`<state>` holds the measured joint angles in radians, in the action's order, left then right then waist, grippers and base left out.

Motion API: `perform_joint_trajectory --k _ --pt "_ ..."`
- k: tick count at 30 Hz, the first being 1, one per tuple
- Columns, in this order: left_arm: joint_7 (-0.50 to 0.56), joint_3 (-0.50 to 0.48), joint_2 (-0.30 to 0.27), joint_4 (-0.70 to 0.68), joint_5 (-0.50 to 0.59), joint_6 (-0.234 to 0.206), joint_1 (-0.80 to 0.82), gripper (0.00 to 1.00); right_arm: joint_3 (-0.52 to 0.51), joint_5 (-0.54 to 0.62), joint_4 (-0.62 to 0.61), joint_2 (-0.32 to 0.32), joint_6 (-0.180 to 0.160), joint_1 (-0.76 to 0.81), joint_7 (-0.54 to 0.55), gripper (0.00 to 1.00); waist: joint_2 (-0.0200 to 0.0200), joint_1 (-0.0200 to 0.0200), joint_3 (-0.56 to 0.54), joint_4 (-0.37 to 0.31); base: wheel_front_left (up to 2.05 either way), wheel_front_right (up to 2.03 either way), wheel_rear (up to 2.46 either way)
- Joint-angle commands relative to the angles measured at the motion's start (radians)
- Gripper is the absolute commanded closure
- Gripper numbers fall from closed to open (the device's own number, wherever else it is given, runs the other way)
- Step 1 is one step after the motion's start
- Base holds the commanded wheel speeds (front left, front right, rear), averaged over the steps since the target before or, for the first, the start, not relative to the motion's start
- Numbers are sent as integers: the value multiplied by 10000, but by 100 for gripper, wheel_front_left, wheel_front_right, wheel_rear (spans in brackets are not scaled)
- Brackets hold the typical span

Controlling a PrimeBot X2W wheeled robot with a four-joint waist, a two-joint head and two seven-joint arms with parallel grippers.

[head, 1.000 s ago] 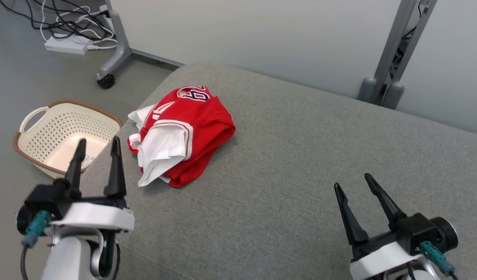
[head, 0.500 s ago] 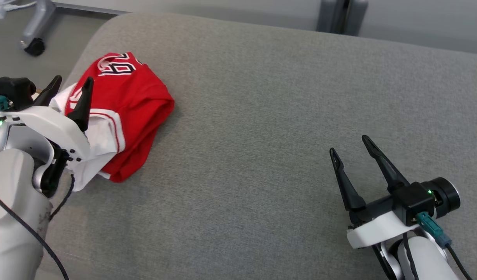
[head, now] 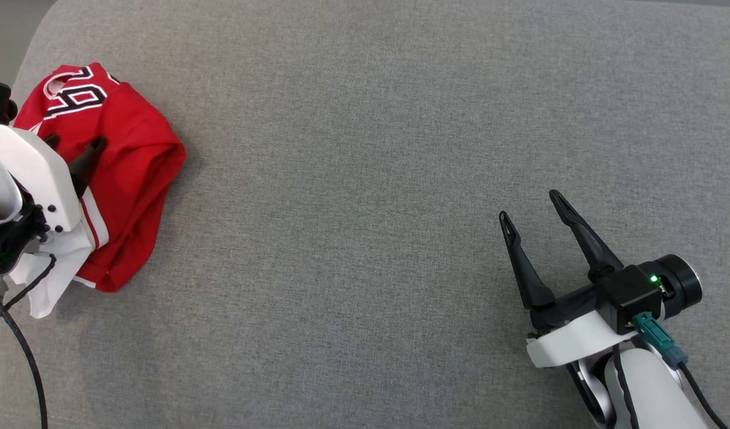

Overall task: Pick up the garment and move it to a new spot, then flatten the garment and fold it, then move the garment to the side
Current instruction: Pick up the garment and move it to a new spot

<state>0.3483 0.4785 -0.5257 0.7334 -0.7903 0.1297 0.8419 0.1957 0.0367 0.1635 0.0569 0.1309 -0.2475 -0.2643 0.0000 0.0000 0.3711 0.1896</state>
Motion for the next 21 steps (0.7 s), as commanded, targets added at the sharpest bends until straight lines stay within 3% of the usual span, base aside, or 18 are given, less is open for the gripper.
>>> perform_joint_trajectory --k 1,9,10,11,12,16,21 --pt "166 342 -234 240 57 2 300 0 -6 97 -23 14 -3 -157 -6 0 0 0 135 -65 0 0 0" --pt "888 1040 -151 1227 -440 3 887 0 215 174 78 5 -3 -273 -6 0 0 0 325 -132 0 0 0" --pt "1000 1131 -145 1259 -552 3 919 20 231 176 92 5 -3 -285 -8 0 0 0 334 -139 0 0 0" --pt "1075 1204 -150 1288 -656 3 955 67 242 173 106 4 -3 -285 -8 0 0 0 334 -144 0 0 0" --pt "1105 1272 -163 1293 -758 3 981 100 245 175 114 4 -3 -291 -6 0 0 0 329 -147 0 0 0" --pt "989 1666 -315 1244 -877 3 1008 100 264 225 130 4 -3 -302 -8 0 0 0 246 -131 0 0 0" --pt "-87 1790 -376 1361 -987 3 974 100 264 221 259 2 -3 -175 -8 0 0 0 -13 -91 0 0 0"
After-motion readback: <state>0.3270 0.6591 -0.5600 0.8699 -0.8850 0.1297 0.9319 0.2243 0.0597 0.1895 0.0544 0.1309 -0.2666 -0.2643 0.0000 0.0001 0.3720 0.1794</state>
